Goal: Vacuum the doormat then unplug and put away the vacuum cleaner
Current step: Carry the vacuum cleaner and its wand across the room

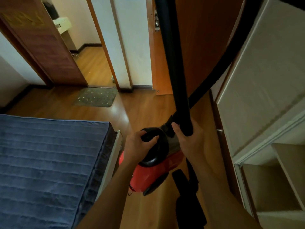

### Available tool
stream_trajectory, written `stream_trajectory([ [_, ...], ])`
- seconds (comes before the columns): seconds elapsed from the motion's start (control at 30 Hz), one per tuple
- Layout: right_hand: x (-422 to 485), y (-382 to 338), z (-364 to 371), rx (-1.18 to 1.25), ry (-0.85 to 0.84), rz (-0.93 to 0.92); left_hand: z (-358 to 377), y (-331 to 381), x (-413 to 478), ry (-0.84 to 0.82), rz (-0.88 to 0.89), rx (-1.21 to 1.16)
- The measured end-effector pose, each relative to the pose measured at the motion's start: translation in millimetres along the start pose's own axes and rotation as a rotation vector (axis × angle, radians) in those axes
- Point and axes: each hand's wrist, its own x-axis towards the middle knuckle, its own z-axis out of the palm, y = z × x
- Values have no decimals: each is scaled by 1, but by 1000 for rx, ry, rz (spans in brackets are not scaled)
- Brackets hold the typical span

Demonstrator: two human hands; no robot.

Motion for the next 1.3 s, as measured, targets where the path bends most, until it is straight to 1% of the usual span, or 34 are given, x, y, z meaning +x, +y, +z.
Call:
stream_trajectory([
  [0.13, 77, 27, 9, 0, -20, -2, 27, 4, 75, 33, -25, 34],
  [0.47, 300, 67, 28, 1, -196, 18, 74, 35, 276, 96, -114, 68],
  [0.63, 377, 75, 46, 14, -253, -17, 84, 30, 344, 168, -179, 54],
  [0.77, 427, 87, 72, -28, -333, -40, 85, 22, 390, 239, -279, 50],
  [0.87, 460, 92, 98, -25, -374, -40, 82, 6, 421, 306, -341, 34],
  [1.0, 507, 104, 146, 0, -464, -47, 74, -21, 467, 350, -399, 4],
  [1.13, 557, 108, 204, 6, -514, -97, 65, -56, 523, 383, -447, -36],
  [1.3, 625, 118, 297, 24, -568, -67, 35, -103, 604, 394, -461, -92],
])
